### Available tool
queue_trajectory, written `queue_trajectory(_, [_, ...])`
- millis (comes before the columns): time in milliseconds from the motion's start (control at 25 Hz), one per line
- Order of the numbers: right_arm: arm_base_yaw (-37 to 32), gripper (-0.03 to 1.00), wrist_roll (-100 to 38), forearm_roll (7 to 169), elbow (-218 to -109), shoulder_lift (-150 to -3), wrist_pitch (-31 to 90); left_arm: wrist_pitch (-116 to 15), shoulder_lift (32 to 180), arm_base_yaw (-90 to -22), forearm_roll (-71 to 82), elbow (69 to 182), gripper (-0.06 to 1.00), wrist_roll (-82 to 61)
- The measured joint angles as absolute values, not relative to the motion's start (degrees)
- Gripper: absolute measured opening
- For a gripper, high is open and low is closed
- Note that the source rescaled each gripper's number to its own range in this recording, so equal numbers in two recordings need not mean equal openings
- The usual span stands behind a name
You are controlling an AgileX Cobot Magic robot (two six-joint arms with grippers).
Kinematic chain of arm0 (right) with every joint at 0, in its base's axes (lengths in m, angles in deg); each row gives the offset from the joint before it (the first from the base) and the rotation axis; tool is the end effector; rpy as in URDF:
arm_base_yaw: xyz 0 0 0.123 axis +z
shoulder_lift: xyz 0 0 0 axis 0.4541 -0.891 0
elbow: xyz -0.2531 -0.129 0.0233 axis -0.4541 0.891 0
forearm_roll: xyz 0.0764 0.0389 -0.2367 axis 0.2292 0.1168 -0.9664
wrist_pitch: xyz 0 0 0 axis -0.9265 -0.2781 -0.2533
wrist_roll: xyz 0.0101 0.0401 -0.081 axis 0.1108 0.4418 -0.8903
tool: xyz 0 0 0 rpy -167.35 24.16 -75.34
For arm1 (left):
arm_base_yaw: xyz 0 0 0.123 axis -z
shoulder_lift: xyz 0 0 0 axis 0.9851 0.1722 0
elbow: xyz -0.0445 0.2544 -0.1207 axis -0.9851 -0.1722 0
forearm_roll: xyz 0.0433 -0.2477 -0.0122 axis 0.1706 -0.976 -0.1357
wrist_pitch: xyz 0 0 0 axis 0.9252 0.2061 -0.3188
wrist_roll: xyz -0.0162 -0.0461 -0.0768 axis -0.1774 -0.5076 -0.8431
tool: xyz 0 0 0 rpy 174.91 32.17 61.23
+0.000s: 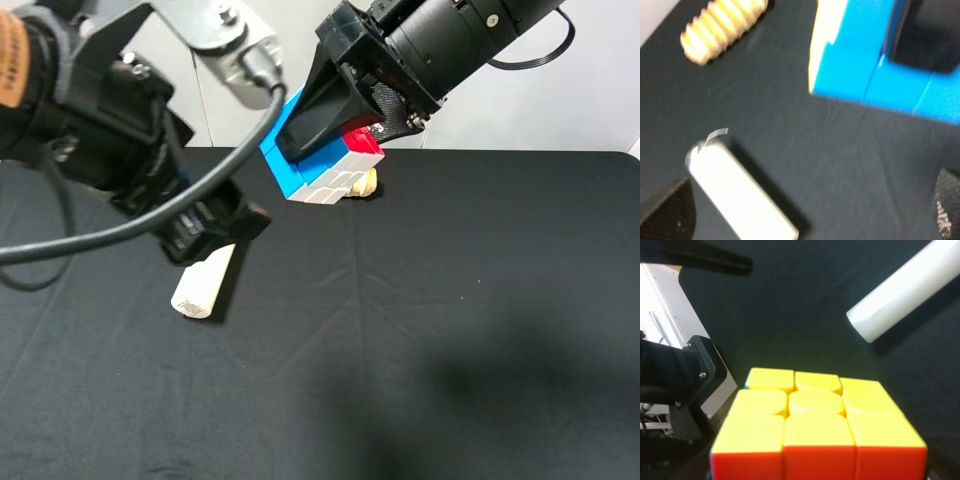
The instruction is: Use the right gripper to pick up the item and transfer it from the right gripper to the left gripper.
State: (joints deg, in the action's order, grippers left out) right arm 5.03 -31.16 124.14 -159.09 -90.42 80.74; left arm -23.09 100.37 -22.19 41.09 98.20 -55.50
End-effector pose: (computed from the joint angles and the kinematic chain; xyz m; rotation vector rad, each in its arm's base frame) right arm 0.2382 0.2139 0.3392 -0.9126 2.4518 1.0576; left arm 0.1468 -0.1999 0.3202 1.1390 1.9465 -0.2417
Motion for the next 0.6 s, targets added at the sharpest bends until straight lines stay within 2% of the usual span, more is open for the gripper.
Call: queue_trajectory(600, [4.85,0.00,-31.16,124.06,-159.09,-90.42,80.80,-39.31,107.98,-22.19,43.48,98.20,0.85,-55.16])
